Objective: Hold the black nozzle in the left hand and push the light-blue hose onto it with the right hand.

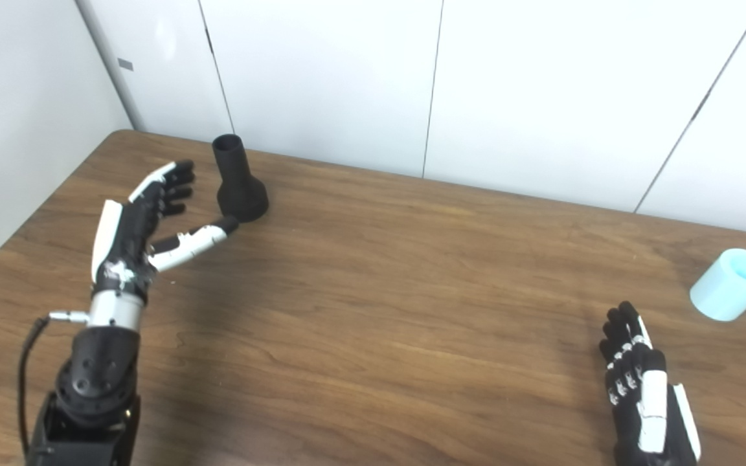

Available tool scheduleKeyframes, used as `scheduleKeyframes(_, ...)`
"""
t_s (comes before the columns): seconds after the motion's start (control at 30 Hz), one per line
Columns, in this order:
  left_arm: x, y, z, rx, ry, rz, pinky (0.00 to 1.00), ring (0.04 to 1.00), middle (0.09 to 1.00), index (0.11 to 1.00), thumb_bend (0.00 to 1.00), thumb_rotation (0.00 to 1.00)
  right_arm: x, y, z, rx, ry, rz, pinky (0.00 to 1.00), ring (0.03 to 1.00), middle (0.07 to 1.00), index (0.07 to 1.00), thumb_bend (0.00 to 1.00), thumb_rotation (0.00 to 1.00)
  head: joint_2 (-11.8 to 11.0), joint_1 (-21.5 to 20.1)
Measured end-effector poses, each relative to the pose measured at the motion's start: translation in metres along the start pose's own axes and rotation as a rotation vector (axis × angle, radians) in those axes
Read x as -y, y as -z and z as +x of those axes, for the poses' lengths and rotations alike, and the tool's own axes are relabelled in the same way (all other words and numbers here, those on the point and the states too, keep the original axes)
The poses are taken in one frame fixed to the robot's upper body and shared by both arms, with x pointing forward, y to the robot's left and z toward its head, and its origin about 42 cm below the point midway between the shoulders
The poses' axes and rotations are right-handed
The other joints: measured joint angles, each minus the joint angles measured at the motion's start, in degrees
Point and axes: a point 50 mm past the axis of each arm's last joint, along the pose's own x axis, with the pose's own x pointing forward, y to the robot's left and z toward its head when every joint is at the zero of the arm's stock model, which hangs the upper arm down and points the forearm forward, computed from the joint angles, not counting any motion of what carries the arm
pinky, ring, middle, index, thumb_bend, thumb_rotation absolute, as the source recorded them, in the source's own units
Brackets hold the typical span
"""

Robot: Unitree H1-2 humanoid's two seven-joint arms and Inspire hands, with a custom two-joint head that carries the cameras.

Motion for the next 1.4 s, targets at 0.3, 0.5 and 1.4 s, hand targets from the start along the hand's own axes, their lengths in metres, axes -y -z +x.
scheduleKeyframes(0.3,-0.009,0.023,0.049,-0.075,0.035,0.259,0.79,0.892,0.910,0.899,0.92,0.30,0.001,0.002,0.003,0.004,-0.001,-0.003,0.99,0.992,0.976,0.975,0.54,1.00,-0.35,-0.26)
scheduleKeyframes(0.5,-0.005,0.029,0.085,-0.113,0.051,0.364,0.97,0.997,0.969,0.915,0.95,0.33,0.000,0.002,0.004,0.006,-0.005,-0.006,0.99,0.985,0.969,0.967,0.55,1.00,-0.09,-0.53)
scheduleKeyframes(1.4,0.042,0.036,0.136,-0.133,0.273,0.493,0.99,0.965,0.898,0.850,1.00,0.36,-0.004,0.002,0.007,0.016,-0.007,-0.077,0.94,0.946,0.917,0.954,0.46,1.00,0.88,-2.02)
